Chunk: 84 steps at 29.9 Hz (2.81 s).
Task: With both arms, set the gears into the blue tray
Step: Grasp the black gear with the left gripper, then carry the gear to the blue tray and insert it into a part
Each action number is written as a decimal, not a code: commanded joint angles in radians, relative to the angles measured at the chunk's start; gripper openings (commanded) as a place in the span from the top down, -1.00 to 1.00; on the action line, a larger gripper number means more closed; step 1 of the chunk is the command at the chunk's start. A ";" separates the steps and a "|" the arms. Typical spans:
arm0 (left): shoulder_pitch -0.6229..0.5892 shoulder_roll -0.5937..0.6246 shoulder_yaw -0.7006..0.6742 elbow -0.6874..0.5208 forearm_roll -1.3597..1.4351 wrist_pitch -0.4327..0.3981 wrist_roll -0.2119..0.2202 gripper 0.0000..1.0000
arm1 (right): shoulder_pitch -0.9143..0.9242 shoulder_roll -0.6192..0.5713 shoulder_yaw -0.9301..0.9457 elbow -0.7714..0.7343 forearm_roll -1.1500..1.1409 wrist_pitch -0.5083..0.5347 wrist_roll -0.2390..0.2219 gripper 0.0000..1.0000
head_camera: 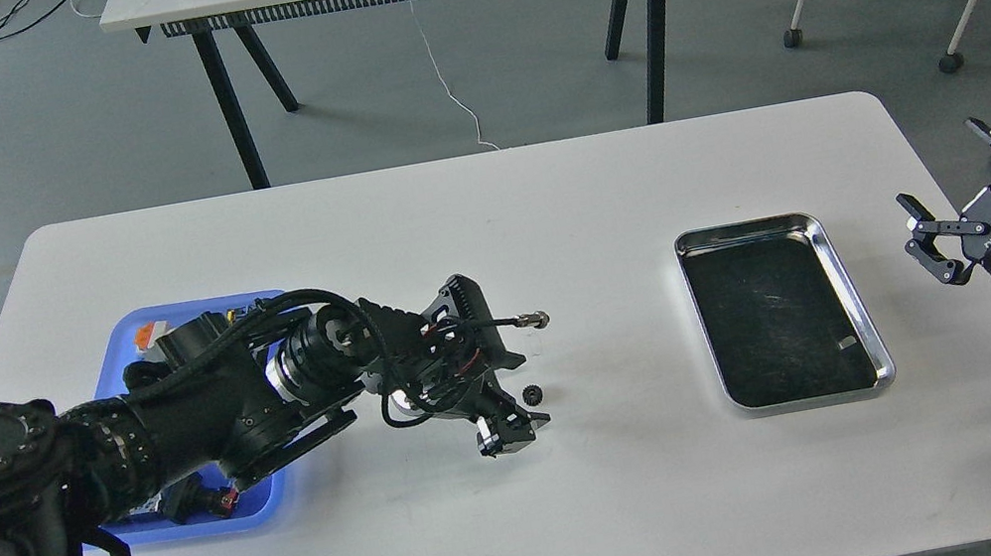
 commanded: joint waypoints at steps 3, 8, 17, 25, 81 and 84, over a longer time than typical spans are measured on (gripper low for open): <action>0.008 -0.002 -0.003 0.011 0.000 0.000 0.000 -0.27 | 0.000 0.000 0.000 0.000 0.000 0.000 0.000 -0.92; 0.009 -0.002 -0.003 0.015 0.000 0.000 0.000 0.09 | 0.000 0.000 0.000 0.000 0.000 0.000 0.000 -0.92; 0.009 -0.009 -0.003 0.015 0.000 0.000 0.000 0.08 | 0.000 0.000 0.000 0.000 0.000 0.000 0.000 -0.92; 0.009 -0.018 -0.011 0.015 0.000 0.000 0.000 0.08 | -0.002 -0.002 0.000 0.000 -0.002 0.000 0.000 -0.92; 0.061 0.653 -0.178 -0.218 0.000 0.000 0.000 0.69 | 0.020 -0.005 -0.002 0.002 -0.002 0.000 0.000 -0.92; 0.084 0.619 -0.196 -0.172 0.000 0.000 0.000 0.65 | 0.018 -0.005 -0.002 0.002 -0.002 0.000 0.000 -0.92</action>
